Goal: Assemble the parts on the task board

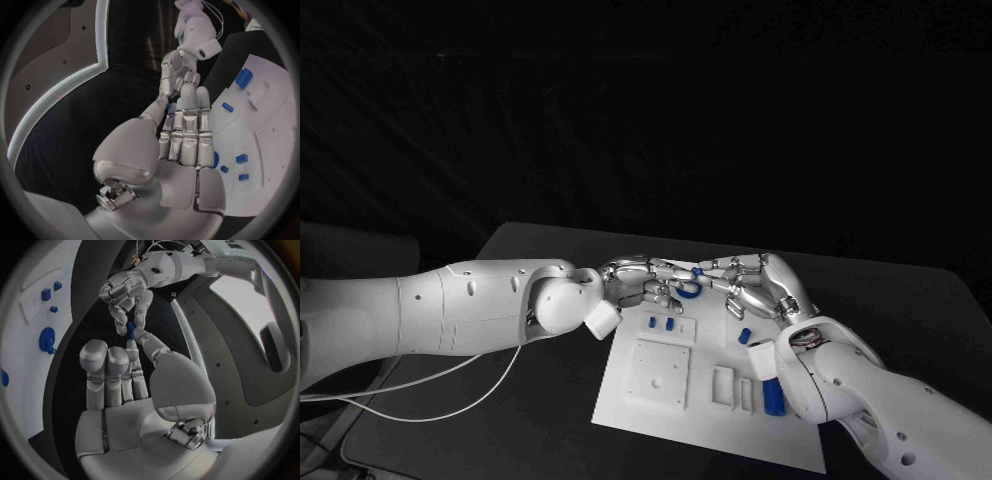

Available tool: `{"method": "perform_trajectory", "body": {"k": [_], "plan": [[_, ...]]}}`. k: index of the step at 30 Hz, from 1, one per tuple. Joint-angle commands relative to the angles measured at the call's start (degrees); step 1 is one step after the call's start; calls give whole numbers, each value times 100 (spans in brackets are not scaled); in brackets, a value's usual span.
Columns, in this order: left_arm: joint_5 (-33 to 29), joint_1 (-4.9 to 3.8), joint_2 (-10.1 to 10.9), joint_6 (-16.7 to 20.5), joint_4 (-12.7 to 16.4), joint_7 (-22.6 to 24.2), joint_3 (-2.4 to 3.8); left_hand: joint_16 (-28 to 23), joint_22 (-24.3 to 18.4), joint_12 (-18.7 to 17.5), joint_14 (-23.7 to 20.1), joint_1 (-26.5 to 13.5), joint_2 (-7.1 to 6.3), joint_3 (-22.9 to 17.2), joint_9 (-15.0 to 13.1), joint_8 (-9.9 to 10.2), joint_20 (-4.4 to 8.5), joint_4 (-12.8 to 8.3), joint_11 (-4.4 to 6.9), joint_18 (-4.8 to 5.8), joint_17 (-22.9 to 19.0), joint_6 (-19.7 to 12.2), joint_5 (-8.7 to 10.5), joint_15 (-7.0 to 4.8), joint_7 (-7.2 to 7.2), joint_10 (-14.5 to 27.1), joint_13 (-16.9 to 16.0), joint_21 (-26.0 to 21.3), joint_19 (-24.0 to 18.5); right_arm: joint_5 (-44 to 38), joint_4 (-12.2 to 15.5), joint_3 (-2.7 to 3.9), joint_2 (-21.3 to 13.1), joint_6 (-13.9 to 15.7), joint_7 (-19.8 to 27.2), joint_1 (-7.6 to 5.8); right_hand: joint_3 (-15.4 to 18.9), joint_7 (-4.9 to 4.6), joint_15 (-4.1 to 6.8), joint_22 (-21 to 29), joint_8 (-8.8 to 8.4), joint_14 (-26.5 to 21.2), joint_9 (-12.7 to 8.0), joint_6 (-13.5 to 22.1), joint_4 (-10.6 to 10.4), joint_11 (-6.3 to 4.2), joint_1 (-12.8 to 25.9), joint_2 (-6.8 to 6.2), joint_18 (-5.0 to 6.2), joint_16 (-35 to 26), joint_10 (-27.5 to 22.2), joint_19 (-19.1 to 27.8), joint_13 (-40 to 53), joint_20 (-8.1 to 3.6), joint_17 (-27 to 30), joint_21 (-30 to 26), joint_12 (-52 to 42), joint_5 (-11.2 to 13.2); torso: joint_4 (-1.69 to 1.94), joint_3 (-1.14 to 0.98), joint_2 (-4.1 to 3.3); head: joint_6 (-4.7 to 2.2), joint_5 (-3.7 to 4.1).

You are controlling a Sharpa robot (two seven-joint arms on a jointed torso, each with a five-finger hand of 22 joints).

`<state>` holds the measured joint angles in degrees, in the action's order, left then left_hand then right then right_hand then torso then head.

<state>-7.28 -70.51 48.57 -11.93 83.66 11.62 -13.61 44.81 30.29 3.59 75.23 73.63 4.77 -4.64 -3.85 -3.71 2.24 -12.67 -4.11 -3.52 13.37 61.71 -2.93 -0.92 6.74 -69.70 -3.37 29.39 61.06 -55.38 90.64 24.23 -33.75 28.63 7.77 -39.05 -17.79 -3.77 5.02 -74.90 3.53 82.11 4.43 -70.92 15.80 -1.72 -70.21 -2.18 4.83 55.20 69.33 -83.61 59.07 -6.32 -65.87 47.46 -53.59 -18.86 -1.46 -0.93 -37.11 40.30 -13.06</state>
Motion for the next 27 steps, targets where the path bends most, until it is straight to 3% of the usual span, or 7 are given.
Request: {"method": "perform_trajectory", "body": {"k": [1,10,20,22,27], "plan": [[16,-4,-10,-2,7,-8,6,29,-18,-17,3,-10,127,22,7,-6,-15,26,-2,69,-10,-36,22,6,0,16,0,-46,53,-2,6,1,1,-97,47,5,34,6,4,-548,9,-25,5,44,15,6,6,39,-40,-18,-48,-3,5,16,5,-3,-25,-24,-1,0,1,1,1],[-9,-4,-10,-49,-4,15,6,21,-68,-17,-13,-106,414,10,7,-3,-32,254,-7,86,-20,-39,22,22,-24,47,0,-122,66,-2,4,1,0,-110,44,5,42,6,4,-548,9,-28,5,45,18,6,1,48,-41,-22,-54,-2,6,17,9,1,-21,-25,1,0,0,-2,0],[-55,-4,-11,-114,-14,37,6,9,-207,-14,-18,-207,703,30,7,-3,-52,719,-17,111,-44,-86,21,37,-39,71,-3,-296,157,-2,3,1,-1,-122,43,5,42,6,4,-548,9,-28,5,45,18,6,1,48,-41,-22,-54,-2,6,17,9,1,-21,-25,1,1,0,3,-2],[-59,-4,-11,-121,-15,41,6,5,-265,-12,-16,-145,700,7,3,-9,-51,811,-17,116,-54,-95,21,37,-41,79,-4,-367,205,-2,2,1,-2,-124,42,5,42,6,4,-548,9,-28,5,45,18,6,1,48,-41,-22,-54,-2,6,17,9,1,-21,-25,1,1,0,3,-2],[-49,-4,-11,-131,-17,41,6,8,-284,-15,-14,-23,733,-79,3,-9,-42,783,-8,115,-56,-78,21,30,-51,62,-2,-392,228,-2,0,1,-3,-123,41,5,42,6,4,-548,9,-28,5,45,18,6,1,48,-41,-22,-54,-2,6,17,9,1,-21,-25,1,1,0,3,-2]]}}
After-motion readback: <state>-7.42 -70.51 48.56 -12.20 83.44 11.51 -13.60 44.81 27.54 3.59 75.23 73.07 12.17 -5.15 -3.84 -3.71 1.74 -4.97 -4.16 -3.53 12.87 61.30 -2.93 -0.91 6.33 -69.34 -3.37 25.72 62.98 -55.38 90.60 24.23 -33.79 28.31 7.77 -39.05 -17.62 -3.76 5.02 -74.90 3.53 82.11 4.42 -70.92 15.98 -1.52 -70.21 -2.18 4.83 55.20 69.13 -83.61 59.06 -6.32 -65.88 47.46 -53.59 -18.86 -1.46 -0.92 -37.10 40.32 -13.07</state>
